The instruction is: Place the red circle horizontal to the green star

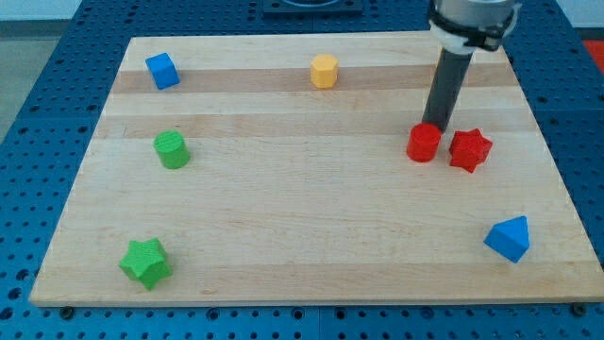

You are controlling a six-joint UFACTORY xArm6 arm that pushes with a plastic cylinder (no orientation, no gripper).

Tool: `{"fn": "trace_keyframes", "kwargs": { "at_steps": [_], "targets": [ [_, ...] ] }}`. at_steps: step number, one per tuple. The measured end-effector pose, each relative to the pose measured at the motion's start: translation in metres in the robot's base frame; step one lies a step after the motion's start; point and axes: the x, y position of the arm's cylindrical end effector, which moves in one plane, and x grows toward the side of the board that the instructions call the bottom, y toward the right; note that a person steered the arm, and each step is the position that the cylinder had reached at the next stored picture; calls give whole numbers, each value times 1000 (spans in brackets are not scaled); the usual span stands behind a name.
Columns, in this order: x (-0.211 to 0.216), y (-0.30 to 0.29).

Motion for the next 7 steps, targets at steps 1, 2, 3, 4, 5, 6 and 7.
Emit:
{"fn": "trace_keyframes", "kwargs": {
  "at_steps": [1, 2, 3, 4, 5, 6, 7],
  "targets": [
    [31, -14],
    [57, -34],
    [88, -56],
    [116, -72],
    [131, -79],
    [133, -66],
    [156, -69]
  ]
}}
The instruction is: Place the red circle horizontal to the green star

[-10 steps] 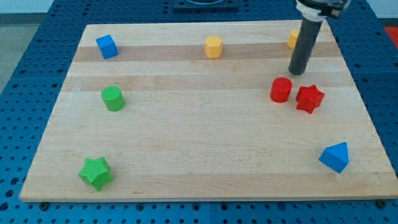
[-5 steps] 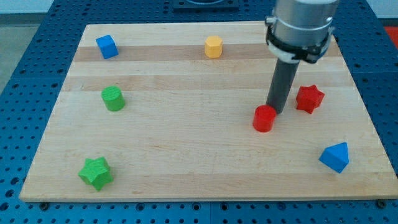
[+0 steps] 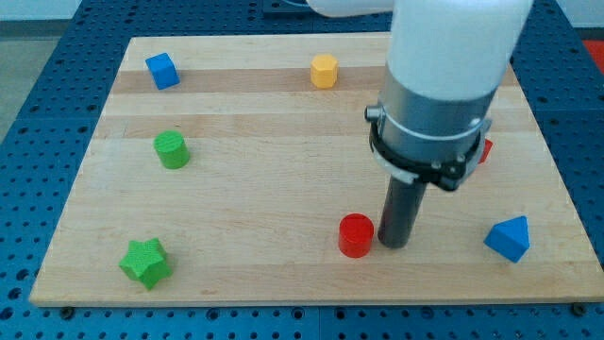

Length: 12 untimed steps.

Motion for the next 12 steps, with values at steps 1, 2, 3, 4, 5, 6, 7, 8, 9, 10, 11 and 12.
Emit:
{"fn": "trace_keyframes", "kwargs": {
  "at_steps": [1, 2, 3, 4, 5, 6, 7, 8, 9, 10, 11, 12],
  "targets": [
    [3, -10],
    [-7, -25],
    [-8, -38],
    [-8, -35],
    [-39, -32],
    [-59, -49],
    [-59, -62],
    [-56, -70],
    [-45, -70],
    [-40, -70],
    [-36, -70],
    [-36, -70]
  ]
}}
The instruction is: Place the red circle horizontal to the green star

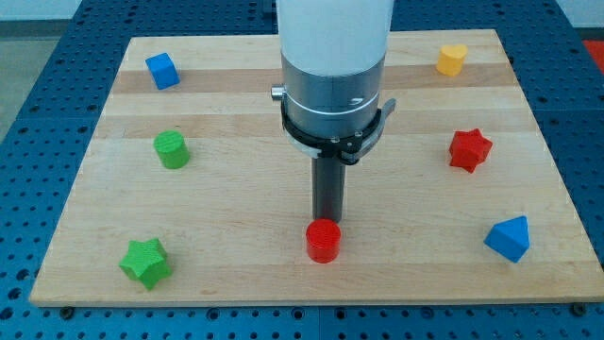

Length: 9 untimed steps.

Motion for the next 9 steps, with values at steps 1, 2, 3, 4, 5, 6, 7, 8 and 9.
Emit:
{"fn": "trace_keyframes", "kwargs": {
  "at_steps": [1, 2, 3, 4, 5, 6, 7, 8, 9],
  "targets": [
    [1, 0],
    [1, -1],
    [8, -5],
    [14, -7],
    [15, -7],
    [12, -7],
    [-3, -12],
    [-30, 22],
    [-32, 101]
  ]
}}
